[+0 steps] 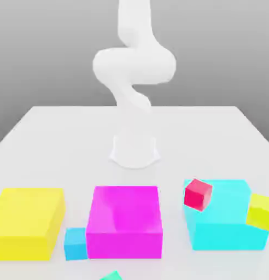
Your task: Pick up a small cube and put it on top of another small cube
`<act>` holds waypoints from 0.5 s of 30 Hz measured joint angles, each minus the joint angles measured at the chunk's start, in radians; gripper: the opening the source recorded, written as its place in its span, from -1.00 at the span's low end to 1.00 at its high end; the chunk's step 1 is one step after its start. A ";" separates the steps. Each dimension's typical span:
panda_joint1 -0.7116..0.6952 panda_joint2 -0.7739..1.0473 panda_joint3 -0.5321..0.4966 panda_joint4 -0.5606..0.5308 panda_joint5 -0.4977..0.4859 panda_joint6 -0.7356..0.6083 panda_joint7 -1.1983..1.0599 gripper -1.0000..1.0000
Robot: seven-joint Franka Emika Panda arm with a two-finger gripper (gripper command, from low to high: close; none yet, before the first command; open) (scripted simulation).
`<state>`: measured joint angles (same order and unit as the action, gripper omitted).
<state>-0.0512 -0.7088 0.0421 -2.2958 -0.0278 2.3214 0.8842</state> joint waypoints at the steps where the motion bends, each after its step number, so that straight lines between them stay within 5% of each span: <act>1: -0.023 0.039 0.019 0.002 -0.011 0.010 0.035 0.00; 15: -0.210 0.553 0.165 0.027 -0.208 0.126 0.536 0.00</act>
<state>-0.2616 -0.1560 0.2072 -2.2692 -0.2362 2.4471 1.4207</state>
